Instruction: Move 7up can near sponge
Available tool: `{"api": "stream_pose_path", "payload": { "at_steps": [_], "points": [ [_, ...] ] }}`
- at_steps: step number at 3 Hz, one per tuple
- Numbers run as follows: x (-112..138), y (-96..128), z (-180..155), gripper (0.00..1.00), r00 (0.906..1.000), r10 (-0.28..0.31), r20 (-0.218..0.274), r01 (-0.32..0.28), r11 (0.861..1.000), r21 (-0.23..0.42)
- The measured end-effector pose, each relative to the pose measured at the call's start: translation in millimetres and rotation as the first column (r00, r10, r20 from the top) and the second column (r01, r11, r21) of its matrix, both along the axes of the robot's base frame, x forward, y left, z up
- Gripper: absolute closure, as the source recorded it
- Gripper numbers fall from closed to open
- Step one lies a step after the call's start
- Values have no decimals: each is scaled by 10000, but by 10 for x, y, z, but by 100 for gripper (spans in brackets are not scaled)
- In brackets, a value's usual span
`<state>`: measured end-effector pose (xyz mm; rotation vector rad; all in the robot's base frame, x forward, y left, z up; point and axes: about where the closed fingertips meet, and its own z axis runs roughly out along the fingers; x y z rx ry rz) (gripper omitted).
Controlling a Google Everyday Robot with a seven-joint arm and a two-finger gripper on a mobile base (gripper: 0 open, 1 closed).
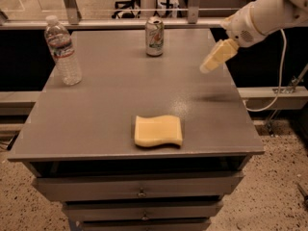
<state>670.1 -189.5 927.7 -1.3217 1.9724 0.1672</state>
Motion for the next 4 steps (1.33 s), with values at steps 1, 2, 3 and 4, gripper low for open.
{"api": "stream_pose_path", "payload": {
  "at_steps": [1,2,3,4],
  "points": [
    [468,236,-65,0,9979,-402,510,343,9931,1118],
    [562,285,-71,0,9963,-452,728,349,9900,1370],
    [603,362,-60,0,9951,-340,933,183,9863,1640],
    [859,646,-53,0,9930,-150,1172,-153,9672,2534]
  ]
}}
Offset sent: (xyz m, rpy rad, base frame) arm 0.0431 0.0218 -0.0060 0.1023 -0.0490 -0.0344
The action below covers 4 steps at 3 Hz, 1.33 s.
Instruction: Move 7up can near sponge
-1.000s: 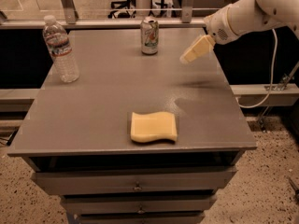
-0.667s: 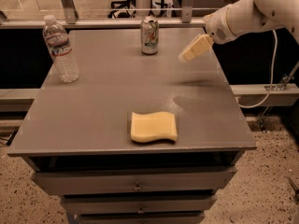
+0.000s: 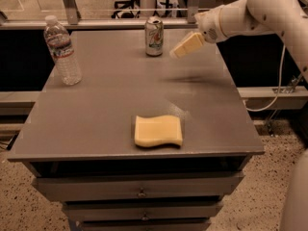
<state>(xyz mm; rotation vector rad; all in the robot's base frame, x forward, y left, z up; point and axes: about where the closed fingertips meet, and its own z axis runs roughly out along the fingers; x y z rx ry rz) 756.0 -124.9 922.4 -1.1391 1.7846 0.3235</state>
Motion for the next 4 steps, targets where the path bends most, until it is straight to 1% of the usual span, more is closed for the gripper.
{"api": "stream_pose_path", "payload": {
  "at_steps": [1,2,4],
  "points": [
    [351,218,22,0,9997,12,236,-32,9964,851],
    [597,510,18,0,10000,52,54,-60,9876,1566],
    [694,795,-137,0,9983,184,-550,-66,9782,2074]
  ]
}}
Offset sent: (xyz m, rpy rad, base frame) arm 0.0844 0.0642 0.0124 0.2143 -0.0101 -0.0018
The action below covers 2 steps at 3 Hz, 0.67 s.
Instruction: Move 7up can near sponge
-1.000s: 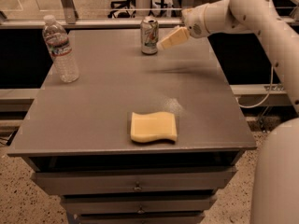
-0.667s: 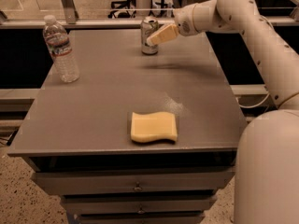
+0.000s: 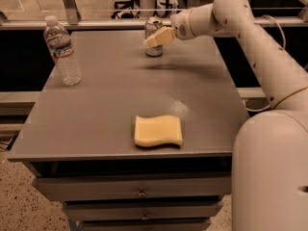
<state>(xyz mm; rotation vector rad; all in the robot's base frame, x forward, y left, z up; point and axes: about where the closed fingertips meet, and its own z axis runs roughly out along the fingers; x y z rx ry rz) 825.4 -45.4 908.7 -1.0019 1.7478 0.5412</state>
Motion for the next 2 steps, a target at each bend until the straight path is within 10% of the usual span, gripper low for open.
{"api": "stream_pose_path", "payload": {
  "at_steps": [2],
  "points": [
    [43,162,-55,37,9998,22,-174,-12,9986,527]
  ]
}}
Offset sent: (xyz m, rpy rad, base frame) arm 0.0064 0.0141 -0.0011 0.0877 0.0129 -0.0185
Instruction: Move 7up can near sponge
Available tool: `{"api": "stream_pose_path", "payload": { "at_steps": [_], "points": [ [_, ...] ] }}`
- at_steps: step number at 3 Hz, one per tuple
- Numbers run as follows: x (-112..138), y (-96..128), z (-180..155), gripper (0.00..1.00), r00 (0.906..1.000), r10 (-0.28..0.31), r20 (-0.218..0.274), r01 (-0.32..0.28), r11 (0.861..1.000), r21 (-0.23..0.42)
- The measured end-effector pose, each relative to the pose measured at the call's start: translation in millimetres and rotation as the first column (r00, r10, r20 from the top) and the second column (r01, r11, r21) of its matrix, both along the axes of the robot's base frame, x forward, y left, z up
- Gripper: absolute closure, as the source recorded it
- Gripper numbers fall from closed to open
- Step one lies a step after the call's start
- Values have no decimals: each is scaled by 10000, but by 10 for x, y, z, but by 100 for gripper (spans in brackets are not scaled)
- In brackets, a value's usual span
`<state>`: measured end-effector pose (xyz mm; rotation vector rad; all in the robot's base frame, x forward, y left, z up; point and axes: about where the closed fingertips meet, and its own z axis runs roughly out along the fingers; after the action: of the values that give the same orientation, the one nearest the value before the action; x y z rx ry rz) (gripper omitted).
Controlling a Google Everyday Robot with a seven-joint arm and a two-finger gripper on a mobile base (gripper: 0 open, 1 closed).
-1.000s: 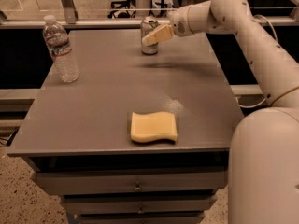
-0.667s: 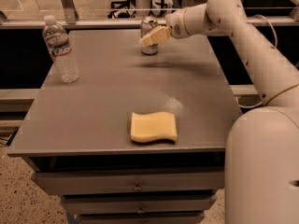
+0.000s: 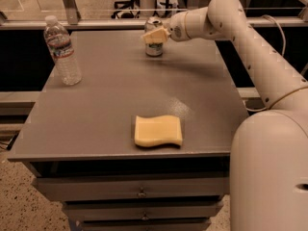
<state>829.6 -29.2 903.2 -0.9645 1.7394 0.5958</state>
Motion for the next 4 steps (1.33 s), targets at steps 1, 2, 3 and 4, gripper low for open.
{"api": "stream_pose_path", "payload": {
  "at_steps": [1,2,3,4],
  "points": [
    [6,14,48,61,10000,-20,49,19,9996,285],
    [-144,-82,249,83,9990,286,330,-304,9981,542],
    [-528,-294,403,100,9956,842,411,-868,9940,662],
    [-1030,-584,369,100,9937,1118,130,-1124,9907,763]
  ]
}}
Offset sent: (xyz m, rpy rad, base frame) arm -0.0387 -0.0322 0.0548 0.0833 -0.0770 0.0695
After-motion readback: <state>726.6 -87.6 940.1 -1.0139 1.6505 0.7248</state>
